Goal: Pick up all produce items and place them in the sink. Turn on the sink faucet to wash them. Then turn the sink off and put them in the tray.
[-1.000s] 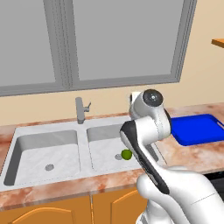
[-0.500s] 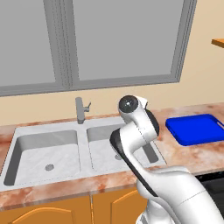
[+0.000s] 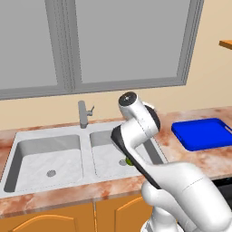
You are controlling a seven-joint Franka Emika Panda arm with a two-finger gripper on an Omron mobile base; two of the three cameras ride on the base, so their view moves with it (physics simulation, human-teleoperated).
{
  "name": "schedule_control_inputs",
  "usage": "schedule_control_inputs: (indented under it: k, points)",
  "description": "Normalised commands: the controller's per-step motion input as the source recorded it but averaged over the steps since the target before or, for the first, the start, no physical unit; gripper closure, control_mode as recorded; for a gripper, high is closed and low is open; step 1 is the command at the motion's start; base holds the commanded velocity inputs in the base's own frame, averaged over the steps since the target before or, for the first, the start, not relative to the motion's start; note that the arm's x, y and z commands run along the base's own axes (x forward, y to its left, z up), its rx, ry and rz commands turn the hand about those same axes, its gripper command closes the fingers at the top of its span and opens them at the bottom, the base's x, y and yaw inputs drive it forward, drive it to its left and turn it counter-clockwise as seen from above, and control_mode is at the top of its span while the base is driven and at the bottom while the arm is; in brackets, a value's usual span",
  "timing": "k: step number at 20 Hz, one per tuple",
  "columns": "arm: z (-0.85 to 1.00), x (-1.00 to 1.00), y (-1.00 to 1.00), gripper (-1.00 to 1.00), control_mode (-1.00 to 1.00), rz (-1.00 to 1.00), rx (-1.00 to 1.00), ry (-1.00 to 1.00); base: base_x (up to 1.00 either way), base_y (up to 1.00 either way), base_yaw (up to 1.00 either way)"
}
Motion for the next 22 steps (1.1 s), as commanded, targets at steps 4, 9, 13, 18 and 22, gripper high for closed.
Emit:
schedule_control_inputs:
  k: [4,9,13,18,22]
  points:
    - [-0.35,0.03,-0.36,-1.00,-1.00,-0.02,0.18,0.06,0.00,0.00,0.00]
    - [-0.39,0.00,-0.38,-1.00,-1.00,-0.01,0.16,0.02,0.00,0.00,0.00]
    - [-0.41,0.00,-0.21,-1.00,-1.00,-0.01,0.18,-0.04,0.00,0.00,0.00]
    - [-0.33,0.07,-0.04,-1.00,-1.00,-0.05,0.17,-0.01,0.00,0.00,0.00]
    - [-0.35,0.18,0.00,-1.00,-1.00,-0.13,0.12,0.00,0.00,0.00,0.00]
